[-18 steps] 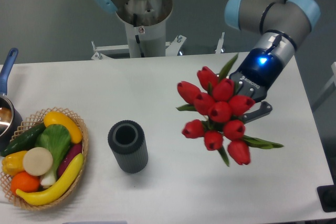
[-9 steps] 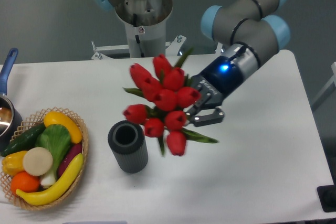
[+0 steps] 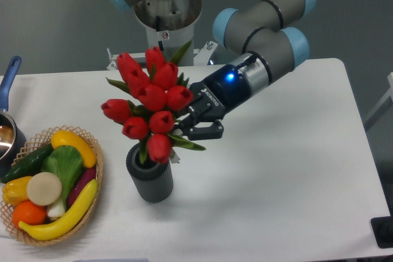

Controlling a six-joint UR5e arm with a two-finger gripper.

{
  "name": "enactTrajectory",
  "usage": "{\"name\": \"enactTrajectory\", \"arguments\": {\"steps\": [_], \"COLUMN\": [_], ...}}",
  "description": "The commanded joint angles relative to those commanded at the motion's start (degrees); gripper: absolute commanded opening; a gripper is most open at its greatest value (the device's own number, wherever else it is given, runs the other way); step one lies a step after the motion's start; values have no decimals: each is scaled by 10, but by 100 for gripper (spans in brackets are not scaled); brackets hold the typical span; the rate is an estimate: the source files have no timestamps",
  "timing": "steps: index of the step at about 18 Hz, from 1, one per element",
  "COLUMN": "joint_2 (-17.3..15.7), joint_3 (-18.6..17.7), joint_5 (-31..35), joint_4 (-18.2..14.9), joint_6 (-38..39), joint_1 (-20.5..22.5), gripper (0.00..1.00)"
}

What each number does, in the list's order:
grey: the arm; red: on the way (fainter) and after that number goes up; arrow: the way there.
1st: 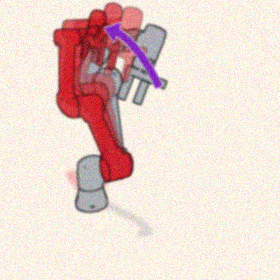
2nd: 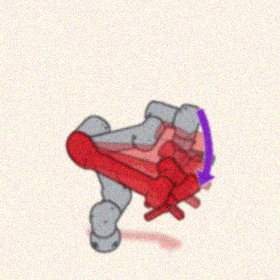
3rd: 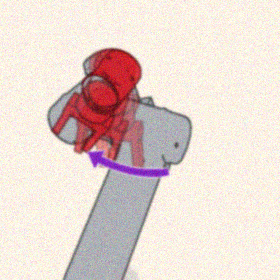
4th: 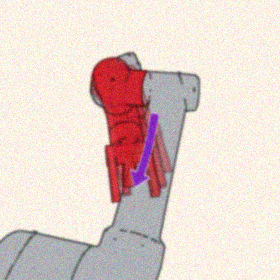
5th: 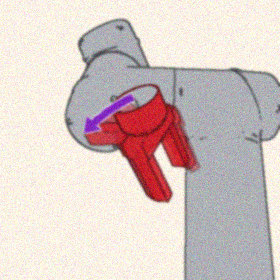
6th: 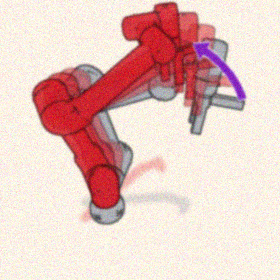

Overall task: Insert the flowers into the vase
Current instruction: 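Lower the tulip stems into the grey vase opening with the gripper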

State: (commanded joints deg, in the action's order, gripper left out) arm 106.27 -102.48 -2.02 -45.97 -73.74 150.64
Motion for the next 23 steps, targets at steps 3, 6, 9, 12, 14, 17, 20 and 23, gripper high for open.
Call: {"name": "enactTrajectory", "arguments": {"steps": [3,6,9,12,14,17,20,23], "joint_2": [2,3,7,5,7,12,17,24], "joint_3": [-3,-12,-18,-37,-37,-36,-38,-37], "joint_5": [0,0,0,0,1,1,1,2], "joint_4": [-1,-1,-1,-1,-1,-1,-1,-1], "joint_6": [0,-1,-1,-1,-1,-1,-1,-1], "joint_1": [-11,-17,-19,-20,-26,-27,-30,-32], "gripper": [26,26,26,26,26,26,27,27]}}
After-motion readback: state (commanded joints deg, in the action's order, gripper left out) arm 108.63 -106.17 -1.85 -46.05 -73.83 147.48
